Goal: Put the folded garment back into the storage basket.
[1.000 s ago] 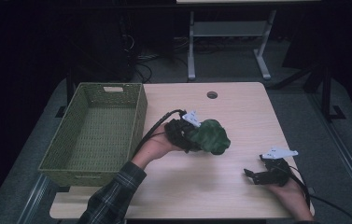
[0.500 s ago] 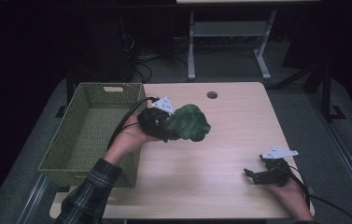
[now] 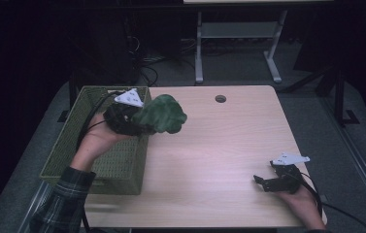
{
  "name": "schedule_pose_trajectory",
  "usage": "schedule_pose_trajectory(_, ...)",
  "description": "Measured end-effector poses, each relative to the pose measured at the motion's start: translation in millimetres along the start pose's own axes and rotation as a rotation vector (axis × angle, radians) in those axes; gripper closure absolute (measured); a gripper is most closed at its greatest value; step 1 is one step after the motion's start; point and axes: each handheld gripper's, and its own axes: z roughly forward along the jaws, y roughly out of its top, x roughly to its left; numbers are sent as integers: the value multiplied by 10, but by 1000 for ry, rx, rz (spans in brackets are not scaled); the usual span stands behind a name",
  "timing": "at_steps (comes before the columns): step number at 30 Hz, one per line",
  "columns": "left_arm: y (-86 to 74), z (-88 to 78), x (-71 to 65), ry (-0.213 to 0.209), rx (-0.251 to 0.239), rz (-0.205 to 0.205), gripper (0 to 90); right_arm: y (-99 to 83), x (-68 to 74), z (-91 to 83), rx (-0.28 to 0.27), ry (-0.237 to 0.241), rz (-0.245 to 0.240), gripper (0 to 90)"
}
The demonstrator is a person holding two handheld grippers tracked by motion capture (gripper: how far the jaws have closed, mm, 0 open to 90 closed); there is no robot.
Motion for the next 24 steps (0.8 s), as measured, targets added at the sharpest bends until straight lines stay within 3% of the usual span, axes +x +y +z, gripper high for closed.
schedule_pose_trajectory(14, -482, -427, 294, 148, -10, -110, 605, 0, -1, 0, -1, -2, 2, 107)
schedule_pose_trajectory(19, -711, -460, 403, 200, 14, -155, 605, 0, -1, 0, -1, -2, 2, 107)
schedule_pose_trajectory(24, -968, -394, 493, 221, 23, -236, 605, 0, -1, 0, -1, -2, 1, 108)
